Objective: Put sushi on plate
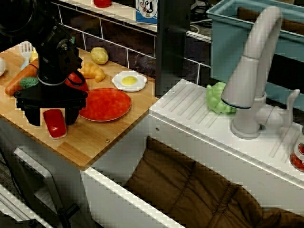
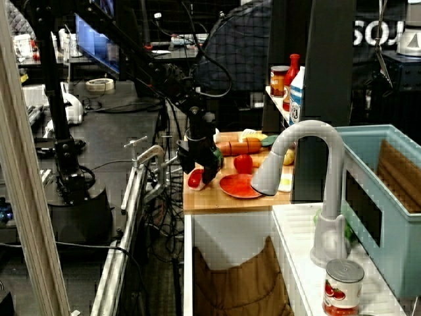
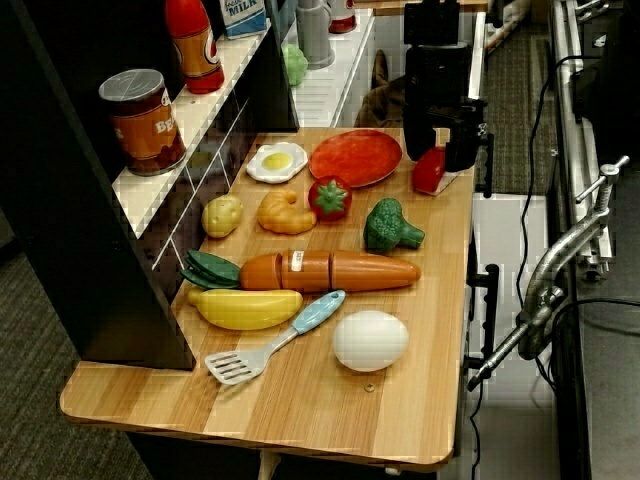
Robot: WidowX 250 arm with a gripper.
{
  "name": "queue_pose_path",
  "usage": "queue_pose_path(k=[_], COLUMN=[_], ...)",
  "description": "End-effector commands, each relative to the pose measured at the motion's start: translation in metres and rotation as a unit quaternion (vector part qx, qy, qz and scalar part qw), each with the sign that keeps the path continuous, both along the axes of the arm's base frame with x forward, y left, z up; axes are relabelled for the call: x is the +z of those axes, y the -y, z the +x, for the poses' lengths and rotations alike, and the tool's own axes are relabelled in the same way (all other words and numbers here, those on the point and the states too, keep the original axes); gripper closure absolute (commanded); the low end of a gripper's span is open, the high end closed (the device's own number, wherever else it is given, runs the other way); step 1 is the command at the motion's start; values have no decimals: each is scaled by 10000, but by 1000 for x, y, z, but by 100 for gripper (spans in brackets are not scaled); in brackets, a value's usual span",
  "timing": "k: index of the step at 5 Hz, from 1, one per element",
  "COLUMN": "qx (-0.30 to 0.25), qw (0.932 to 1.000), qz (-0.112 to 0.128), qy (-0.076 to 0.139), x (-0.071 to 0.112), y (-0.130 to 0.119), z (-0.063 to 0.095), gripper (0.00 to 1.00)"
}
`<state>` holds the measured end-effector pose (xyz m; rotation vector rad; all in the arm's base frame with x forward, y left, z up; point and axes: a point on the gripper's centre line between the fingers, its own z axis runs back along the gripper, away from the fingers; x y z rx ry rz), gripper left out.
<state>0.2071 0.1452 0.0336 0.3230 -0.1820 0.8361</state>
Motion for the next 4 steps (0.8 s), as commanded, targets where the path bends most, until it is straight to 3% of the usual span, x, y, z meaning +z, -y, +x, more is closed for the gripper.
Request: queue_pose_path(k=[1, 3, 4], qx=[-2, -32, -120], qw=[10000, 10000, 9999], qz=[51, 15, -40], qy=[16, -42, -97], x=[3, 5, 17], y=[-5, -6, -3], z=[2, 1, 4], gripper=[100, 100, 100])
